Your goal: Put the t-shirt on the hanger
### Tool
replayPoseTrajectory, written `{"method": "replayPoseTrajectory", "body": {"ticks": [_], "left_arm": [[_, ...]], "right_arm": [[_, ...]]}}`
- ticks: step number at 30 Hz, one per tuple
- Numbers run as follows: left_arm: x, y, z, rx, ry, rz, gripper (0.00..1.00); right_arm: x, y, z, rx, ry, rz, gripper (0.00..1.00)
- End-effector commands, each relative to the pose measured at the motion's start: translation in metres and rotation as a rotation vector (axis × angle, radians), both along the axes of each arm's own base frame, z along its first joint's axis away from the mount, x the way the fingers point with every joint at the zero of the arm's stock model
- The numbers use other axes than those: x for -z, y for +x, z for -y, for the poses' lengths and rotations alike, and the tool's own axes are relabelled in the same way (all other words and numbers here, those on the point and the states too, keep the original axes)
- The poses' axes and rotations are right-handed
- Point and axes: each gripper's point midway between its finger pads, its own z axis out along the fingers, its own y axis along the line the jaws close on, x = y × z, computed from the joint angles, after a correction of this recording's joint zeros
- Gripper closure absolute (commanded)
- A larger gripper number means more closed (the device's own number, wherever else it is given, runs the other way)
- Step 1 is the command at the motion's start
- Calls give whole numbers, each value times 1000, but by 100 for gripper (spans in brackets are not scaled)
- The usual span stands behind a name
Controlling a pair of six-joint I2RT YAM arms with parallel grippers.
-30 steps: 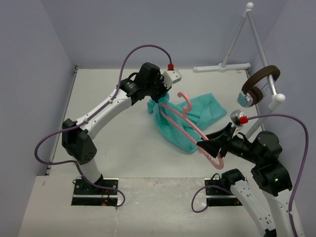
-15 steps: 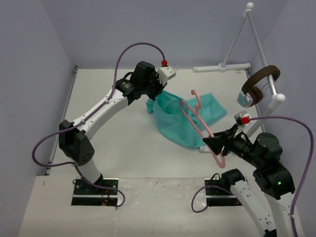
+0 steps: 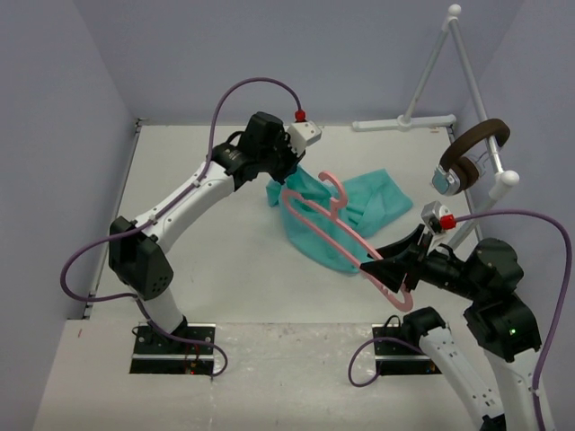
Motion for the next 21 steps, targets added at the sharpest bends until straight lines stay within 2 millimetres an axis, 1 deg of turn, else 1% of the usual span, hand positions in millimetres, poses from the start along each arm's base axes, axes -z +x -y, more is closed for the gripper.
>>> {"method": "replayPoseTrajectory", "body": {"ticks": [1,6,9,12,14,16,17,18,19,21], "left_arm": [[-23,-8,5,32,-71,30,100],[-15,-11,0,25,-52,18,100],[-12,-10,-2,17,-44,16,100],[-12,-11,0,25,-49,11,100],[-12,-13,3,39,-63,2,100],[-13,-16,7,55,-78,-7,100],[-14,-17,8,61,-86,-8,100],[-17,-17,8,64,-92,-6,100],[-19,-19,9,70,-100,-5,100],[-25,-20,10,75,-111,3,100]], "right_arm": [[-21,31,0,72,2,73,100],[-28,43,0,95,-18,88,100],[-29,49,4,128,-40,97,100],[-30,55,3,136,-33,107,100],[-31,60,1,141,-8,110,100],[-39,66,-4,141,43,128,100],[-40,68,-6,137,64,132,100],[-36,71,-9,128,78,129,100],[-39,74,-13,113,107,144,100],[-30,79,-19,87,119,144,100]]}}
